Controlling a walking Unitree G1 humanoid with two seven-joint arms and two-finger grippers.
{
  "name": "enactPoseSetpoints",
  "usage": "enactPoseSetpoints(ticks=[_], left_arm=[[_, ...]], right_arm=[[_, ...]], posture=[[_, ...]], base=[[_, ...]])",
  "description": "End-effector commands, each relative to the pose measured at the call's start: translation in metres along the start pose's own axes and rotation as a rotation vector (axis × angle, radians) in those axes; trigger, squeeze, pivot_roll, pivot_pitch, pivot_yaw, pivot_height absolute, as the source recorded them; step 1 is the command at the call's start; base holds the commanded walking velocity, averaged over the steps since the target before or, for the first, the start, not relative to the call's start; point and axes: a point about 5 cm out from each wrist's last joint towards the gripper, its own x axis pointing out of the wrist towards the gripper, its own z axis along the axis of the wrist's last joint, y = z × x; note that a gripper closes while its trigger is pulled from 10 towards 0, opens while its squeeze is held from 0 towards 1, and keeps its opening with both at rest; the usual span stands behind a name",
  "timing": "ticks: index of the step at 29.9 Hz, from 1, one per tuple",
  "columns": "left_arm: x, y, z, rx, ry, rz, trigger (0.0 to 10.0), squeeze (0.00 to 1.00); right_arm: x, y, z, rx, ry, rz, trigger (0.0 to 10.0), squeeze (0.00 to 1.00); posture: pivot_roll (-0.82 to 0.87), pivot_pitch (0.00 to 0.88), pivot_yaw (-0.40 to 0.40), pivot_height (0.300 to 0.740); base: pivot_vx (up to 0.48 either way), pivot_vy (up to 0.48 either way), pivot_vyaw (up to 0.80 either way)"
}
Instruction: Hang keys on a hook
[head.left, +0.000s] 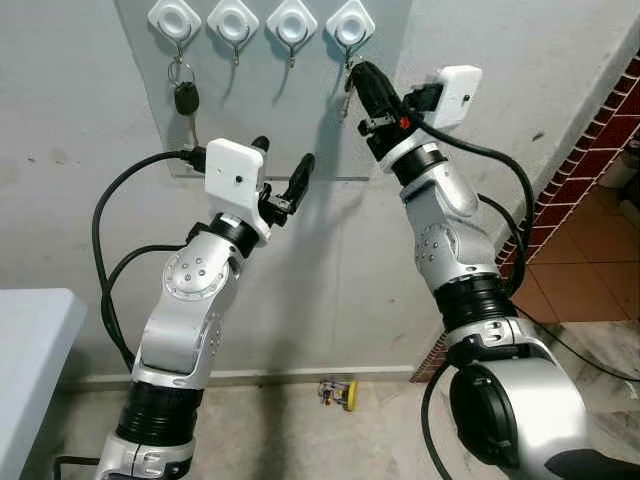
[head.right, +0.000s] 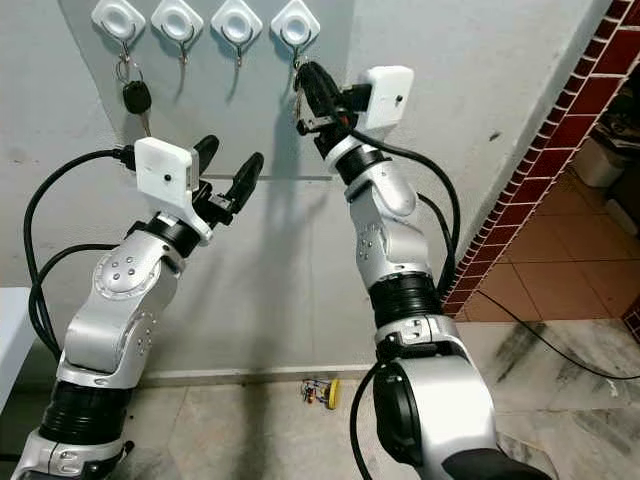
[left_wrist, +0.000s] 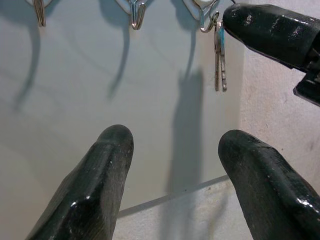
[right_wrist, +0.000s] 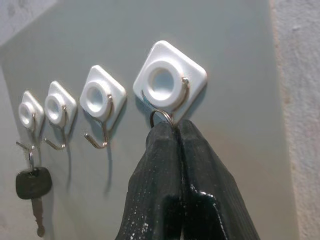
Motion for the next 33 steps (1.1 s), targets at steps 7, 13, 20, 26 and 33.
enactPoseSetpoints(ticks=[7, 13, 20, 26, 33], left_arm=[[0.002, -0.003, 0.007, 0.006, -0.021, -0.014, 10.0, 0.0], [0.003, -0.002, 0.007, 0.008, -0.022, -0.009, 10.0, 0.0], [0.003, -0.002, 0.007, 0.009, -0.021, -0.006, 10.0, 0.0], [0.002, -0.002, 0.007, 0.011, -0.021, -0.004, 10.0, 0.0], [0.002, -0.001, 0.007, 0.016, -0.021, 0.002, 10.0, 0.0]], right_arm=[[0.007, -0.003, 0.005, 0.154, -0.026, -0.037, 10.0, 0.0], [0.006, -0.004, -0.001, 0.322, 0.0, -0.053, 10.0, 0.0], [0.001, -0.003, -0.006, 0.368, 0.004, -0.043, 10.0, 1.0], [-0.004, -0.002, -0.008, 0.373, 0.01, -0.033, 10.0, 1.0], [-0.011, -0.004, -0.014, 0.362, 0.022, -0.051, 10.0, 1.0]], posture=[[-0.07, 0.092, -0.028, 0.74], [-0.07, 0.093, -0.028, 0.74], [-0.07, 0.094, -0.028, 0.74], [-0.07, 0.091, -0.027, 0.74], [-0.07, 0.086, -0.025, 0.74]], base=[[0.0, 0.0, 0.0], [0.0, 0.0, 0.0], [0.0, 0.0, 0.0], [0.0, 0.0, 0.0], [0.0, 0.0, 0.0]])
